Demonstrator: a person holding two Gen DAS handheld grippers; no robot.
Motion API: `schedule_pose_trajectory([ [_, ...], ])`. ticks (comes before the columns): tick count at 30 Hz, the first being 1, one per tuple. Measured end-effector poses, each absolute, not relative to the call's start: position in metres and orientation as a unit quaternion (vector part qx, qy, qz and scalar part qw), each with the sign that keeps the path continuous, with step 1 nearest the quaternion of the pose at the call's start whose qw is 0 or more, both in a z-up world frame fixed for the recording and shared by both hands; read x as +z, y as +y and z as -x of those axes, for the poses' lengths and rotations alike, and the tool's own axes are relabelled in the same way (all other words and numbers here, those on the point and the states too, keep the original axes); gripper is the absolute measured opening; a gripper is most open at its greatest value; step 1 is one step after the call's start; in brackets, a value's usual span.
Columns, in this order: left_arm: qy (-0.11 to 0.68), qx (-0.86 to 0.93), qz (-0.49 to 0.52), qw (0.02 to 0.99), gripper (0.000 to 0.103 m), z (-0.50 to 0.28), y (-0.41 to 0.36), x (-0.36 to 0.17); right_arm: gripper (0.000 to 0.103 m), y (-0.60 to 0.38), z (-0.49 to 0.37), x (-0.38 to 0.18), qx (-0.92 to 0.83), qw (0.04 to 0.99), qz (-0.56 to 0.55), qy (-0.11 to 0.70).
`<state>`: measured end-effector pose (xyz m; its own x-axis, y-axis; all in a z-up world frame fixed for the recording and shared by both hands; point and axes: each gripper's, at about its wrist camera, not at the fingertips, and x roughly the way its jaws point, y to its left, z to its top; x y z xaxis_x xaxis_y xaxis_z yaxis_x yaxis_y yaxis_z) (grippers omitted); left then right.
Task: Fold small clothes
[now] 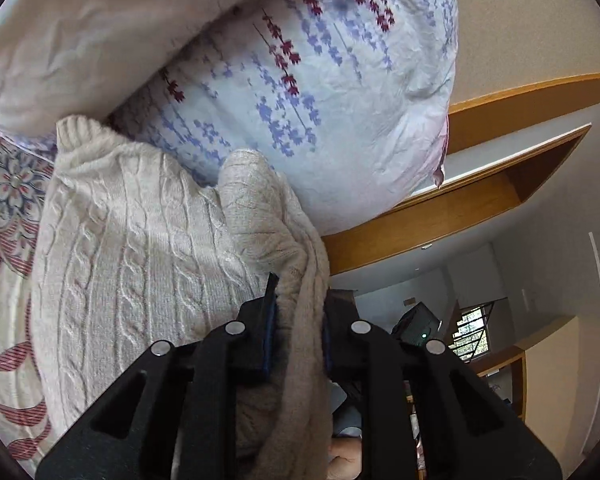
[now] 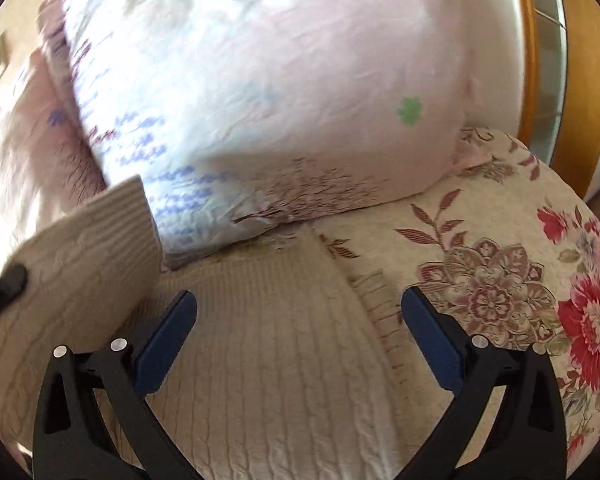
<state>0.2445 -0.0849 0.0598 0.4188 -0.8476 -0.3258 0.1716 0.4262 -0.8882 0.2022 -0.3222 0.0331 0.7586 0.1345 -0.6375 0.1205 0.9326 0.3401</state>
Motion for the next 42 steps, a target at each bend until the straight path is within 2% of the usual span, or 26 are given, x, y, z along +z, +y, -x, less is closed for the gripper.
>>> schedule_pose_trajectory([
  [7,0.48,-0.356,0.401,0.695,0.018,-0.254,-0.155,-0.006,0.102,-0.355,-0.198,0.024,0.056,0.894,-0.285,0.342],
  [8,0.468,-0.365,0.4,0.699,0.026,-0.253,-0.154,-0.001,0.102,-0.357,-0.198,0.023,0.071,0.889,-0.295,0.343],
  [9,0.456,-0.383,0.41,0.691,0.041,-0.251,-0.151,0.005,0.102,-0.357,-0.198,0.023,0.085,0.884,-0.305,0.344],
  [10,0.447,-0.404,0.427,0.674,0.048,-0.25,-0.147,0.011,0.102,-0.357,-0.199,0.022,0.102,0.879,-0.313,0.345],
  [12,0.426,-0.423,0.437,0.67,0.068,-0.246,-0.134,0.028,0.1,-0.359,-0.204,0.018,0.133,0.866,-0.328,0.353],
  [13,0.415,-0.42,0.424,0.687,0.071,-0.241,-0.126,0.039,0.093,-0.358,-0.205,0.017,0.145,0.859,-0.332,0.363],
  [15,0.402,-0.388,0.37,0.743,0.08,-0.226,-0.109,0.058,0.091,-0.357,-0.208,0.012,0.144,0.849,-0.331,0.385],
  [17,0.4,-0.321,0.299,0.805,0.085,-0.21,-0.093,0.069,0.082,-0.359,-0.209,0.008,0.144,0.84,-0.33,0.405],
  [21,0.393,-0.225,0.203,0.868,0.087,-0.18,-0.063,0.059,0.072,-0.362,-0.207,0.002,0.151,0.824,-0.338,0.429],
  [28,0.413,-0.215,0.182,0.866,0.087,-0.172,-0.048,0.024,0.055,-0.35,-0.214,-0.014,0.141,0.815,-0.304,0.474],
  [30,0.416,-0.223,0.167,0.865,0.087,-0.173,-0.053,0.021,0.044,-0.348,-0.216,-0.017,0.146,0.816,-0.301,0.472],
  [31,0.418,-0.226,0.162,0.865,0.087,-0.173,-0.055,0.019,0.028,-0.345,-0.217,-0.018,0.16,0.814,-0.306,0.467],
  [32,0.419,-0.229,0.159,0.864,0.087,-0.176,-0.06,0.018,0.021,-0.344,-0.217,-0.015,0.17,0.819,-0.309,0.453],
  [38,0.413,-0.237,0.153,0.866,0.09,-0.171,-0.064,0.019,0.017,-0.351,-0.205,0.011,0.182,0.855,-0.323,0.363],
  [42,0.409,-0.244,0.149,0.867,0.091,-0.168,-0.065,0.02,0.016,-0.368,-0.207,0.007,0.146,0.855,-0.346,0.358],
])
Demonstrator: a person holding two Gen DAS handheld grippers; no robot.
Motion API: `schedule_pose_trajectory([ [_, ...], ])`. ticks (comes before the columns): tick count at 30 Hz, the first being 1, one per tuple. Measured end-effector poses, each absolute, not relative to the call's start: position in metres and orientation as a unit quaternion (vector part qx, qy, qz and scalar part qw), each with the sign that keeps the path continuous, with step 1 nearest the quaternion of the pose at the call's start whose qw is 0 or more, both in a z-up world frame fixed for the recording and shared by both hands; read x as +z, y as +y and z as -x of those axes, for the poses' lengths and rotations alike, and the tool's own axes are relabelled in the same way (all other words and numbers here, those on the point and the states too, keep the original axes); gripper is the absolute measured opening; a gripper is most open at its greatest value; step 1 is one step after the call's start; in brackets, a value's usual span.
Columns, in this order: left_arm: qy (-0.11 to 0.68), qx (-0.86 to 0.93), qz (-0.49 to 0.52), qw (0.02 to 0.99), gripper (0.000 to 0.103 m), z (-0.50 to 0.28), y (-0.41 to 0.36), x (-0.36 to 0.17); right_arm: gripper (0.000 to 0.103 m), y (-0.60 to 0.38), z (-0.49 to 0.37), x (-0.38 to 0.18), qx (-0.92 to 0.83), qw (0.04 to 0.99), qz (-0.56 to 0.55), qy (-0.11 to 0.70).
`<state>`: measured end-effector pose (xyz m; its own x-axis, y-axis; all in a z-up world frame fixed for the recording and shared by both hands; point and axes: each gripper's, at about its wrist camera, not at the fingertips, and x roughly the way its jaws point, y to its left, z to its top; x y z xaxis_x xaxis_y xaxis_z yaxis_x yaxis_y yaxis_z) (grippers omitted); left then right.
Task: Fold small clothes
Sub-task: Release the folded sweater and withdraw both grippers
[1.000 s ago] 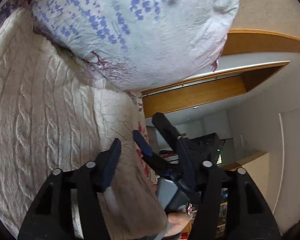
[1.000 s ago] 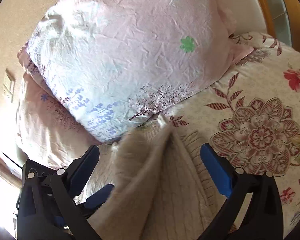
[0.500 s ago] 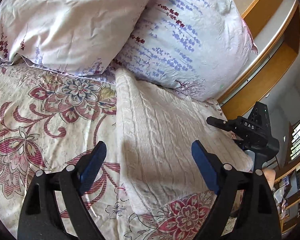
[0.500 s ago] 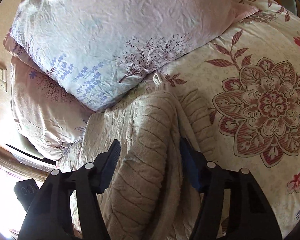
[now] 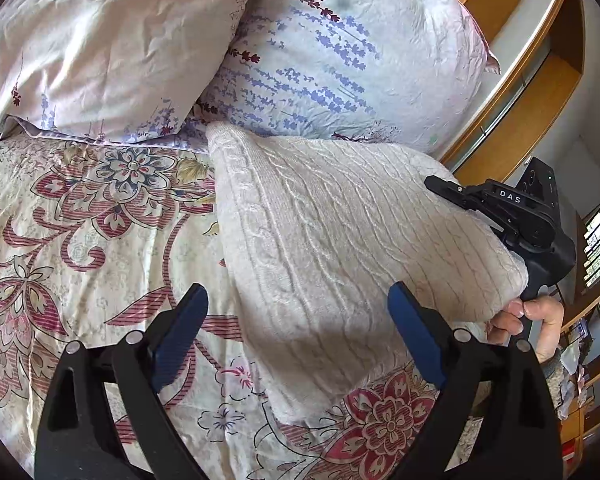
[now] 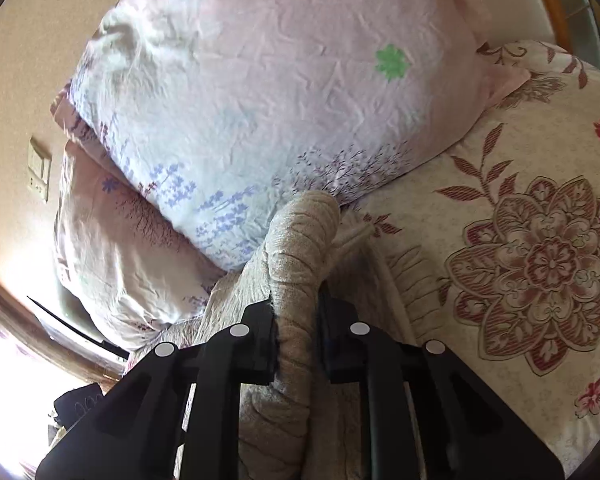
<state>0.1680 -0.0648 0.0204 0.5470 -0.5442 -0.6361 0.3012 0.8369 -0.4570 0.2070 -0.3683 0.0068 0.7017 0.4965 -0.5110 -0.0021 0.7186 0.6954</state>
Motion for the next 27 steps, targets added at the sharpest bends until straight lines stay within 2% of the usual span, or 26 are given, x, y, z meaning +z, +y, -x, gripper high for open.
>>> schedule_pose_trajectory([
  [4,0.41,-0.246,0.134,0.868,0.091,-0.167,-0.07,0.02,0.016,-0.375,-0.216,-0.009,0.116,0.841,-0.355,0.391],
  [13,0.406,-0.24,0.069,0.879,0.091,-0.164,-0.077,0.023,0.016,-0.385,-0.224,-0.026,0.087,0.831,-0.364,0.412],
  [14,0.407,-0.235,0.052,0.881,0.092,-0.162,-0.079,0.026,0.017,-0.383,-0.224,-0.026,0.086,0.83,-0.368,0.41],
  [15,0.406,-0.23,0.034,0.884,0.097,-0.158,-0.08,0.029,0.018,-0.384,-0.22,-0.022,0.077,0.833,-0.367,0.406],
  [18,0.378,-0.207,-0.035,0.902,0.101,-0.134,-0.074,0.036,0.026,-0.399,-0.188,0.003,0.043,0.856,-0.353,0.376],
  [20,0.367,-0.2,-0.06,0.906,0.101,-0.121,-0.067,0.035,0.043,-0.402,-0.163,0.017,0.055,0.865,-0.352,0.353],
  [27,0.385,-0.212,-0.049,0.897,0.101,-0.117,-0.063,0.017,0.044,-0.387,-0.106,0.022,0.101,0.872,-0.321,0.356],
])
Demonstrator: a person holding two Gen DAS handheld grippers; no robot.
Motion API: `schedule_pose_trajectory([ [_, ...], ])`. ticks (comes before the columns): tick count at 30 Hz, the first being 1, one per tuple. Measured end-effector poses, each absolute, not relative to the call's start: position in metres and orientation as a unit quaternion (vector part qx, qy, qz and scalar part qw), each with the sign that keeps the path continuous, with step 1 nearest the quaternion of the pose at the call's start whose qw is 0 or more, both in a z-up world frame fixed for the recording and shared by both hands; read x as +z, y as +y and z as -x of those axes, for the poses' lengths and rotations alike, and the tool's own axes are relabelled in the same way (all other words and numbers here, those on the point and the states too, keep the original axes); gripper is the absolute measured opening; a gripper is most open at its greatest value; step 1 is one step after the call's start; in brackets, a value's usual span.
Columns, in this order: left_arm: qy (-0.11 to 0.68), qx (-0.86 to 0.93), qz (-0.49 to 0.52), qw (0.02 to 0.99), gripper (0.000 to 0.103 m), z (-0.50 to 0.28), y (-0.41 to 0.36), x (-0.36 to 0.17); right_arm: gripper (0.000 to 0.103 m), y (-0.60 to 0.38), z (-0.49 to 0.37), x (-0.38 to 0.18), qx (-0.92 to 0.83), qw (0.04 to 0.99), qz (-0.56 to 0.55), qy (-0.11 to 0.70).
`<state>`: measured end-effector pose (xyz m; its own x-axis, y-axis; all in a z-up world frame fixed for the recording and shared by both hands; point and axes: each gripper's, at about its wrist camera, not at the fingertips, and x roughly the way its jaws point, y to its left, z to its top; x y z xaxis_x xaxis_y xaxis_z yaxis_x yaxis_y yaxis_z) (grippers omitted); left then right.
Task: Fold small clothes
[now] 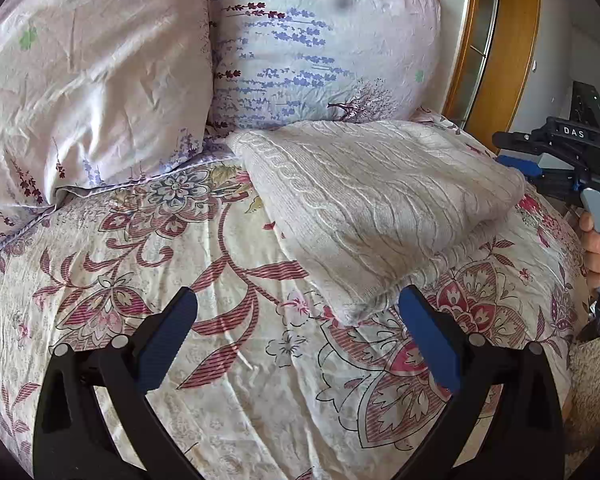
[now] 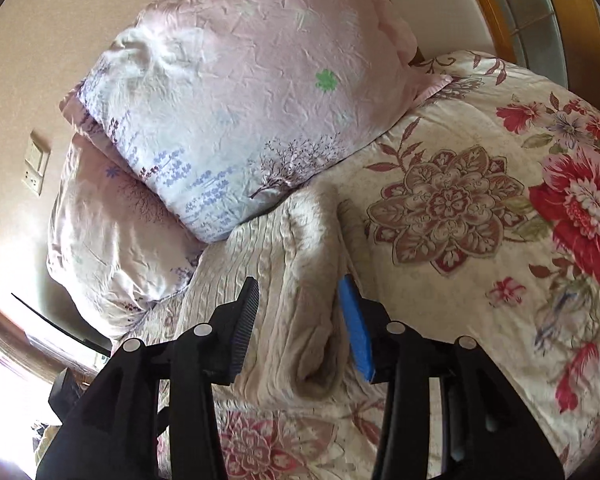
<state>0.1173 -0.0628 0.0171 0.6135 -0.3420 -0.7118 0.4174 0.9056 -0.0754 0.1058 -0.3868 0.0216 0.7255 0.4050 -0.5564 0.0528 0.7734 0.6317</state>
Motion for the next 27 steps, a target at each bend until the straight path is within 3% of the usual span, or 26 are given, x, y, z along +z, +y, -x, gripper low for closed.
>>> schedule_pose_trajectory([
  [22,0.417,-0.157,-0.109,0.889,0.101,-0.132,-0.082,-0.013,0.039,-0.359,-0.107,0.008,0.11,0.884,-0.264,0.369],
  [27,0.414,-0.144,-0.088,0.894,0.101,-0.137,-0.077,-0.011,0.019,-0.355,-0.107,0.006,0.101,0.889,-0.248,0.371],
])
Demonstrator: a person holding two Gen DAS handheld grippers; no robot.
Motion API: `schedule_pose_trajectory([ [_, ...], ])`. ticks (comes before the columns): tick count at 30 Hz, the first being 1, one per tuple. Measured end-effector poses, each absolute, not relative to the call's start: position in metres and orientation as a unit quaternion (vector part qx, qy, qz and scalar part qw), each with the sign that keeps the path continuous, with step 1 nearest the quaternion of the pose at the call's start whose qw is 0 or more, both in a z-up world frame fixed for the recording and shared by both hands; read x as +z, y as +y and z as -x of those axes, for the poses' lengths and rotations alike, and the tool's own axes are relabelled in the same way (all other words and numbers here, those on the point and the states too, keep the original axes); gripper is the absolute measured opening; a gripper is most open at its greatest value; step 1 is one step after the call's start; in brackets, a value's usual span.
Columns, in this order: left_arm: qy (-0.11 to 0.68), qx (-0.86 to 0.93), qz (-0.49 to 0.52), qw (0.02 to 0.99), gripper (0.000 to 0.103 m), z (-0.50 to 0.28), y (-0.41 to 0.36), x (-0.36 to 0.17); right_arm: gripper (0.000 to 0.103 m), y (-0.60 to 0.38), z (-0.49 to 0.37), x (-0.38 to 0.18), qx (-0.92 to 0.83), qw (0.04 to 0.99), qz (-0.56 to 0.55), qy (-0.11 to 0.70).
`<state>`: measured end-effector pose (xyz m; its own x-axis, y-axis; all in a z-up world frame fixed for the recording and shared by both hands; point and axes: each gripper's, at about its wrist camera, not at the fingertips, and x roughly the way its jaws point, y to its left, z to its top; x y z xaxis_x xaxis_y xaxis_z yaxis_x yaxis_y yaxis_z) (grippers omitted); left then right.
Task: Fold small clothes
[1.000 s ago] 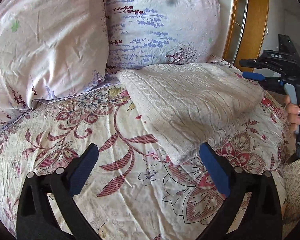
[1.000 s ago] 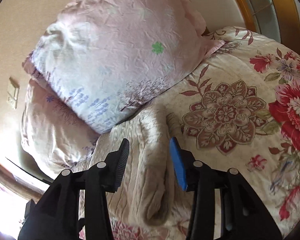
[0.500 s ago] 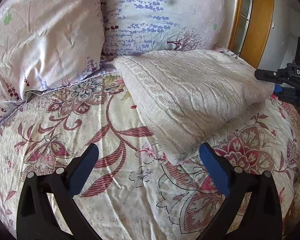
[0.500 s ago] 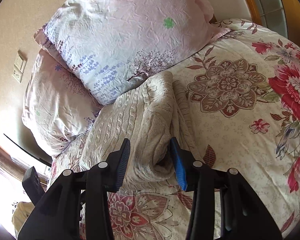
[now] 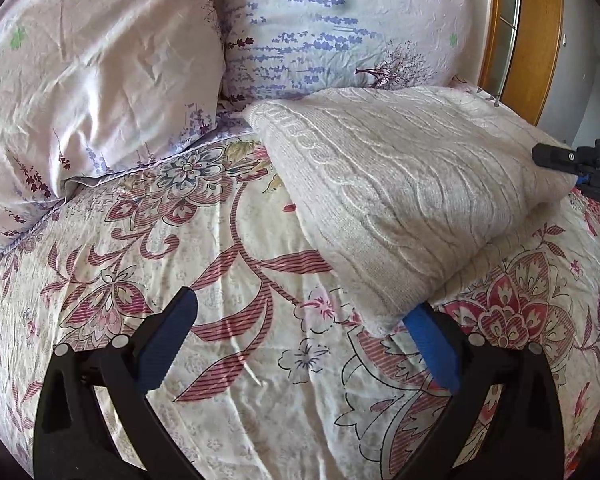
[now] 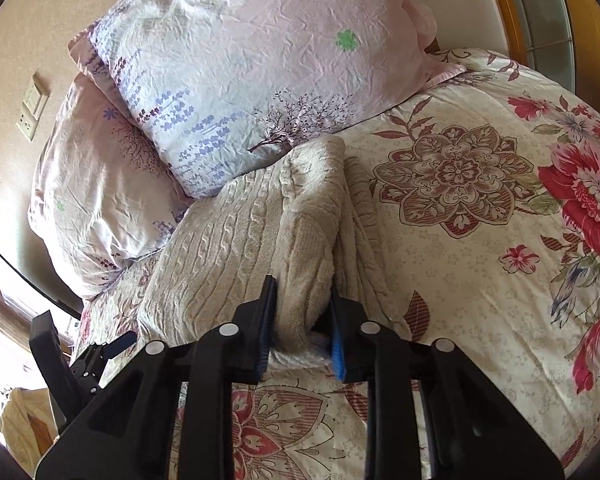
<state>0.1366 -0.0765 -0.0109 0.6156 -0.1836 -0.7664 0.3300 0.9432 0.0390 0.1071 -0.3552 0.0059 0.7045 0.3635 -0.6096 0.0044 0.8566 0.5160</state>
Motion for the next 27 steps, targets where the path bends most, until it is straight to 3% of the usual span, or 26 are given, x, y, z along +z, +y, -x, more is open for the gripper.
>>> schedule_pose_trajectory([
  [10,0.389,-0.132,-0.081,0.908,0.1,-0.134,-0.073,0.002,0.012,-0.358,-0.092,0.032,0.104,0.907,-0.255,0.317],
  [21,0.414,-0.13,-0.072,0.898,0.101,-0.135,-0.07,-0.007,0.012,-0.363,-0.099,-0.008,0.043,0.889,-0.235,0.39],
  [27,0.458,-0.118,-0.007,0.881,0.1,-0.143,-0.053,-0.015,0.012,-0.352,-0.095,-0.014,0.04,0.887,-0.212,0.408],
])
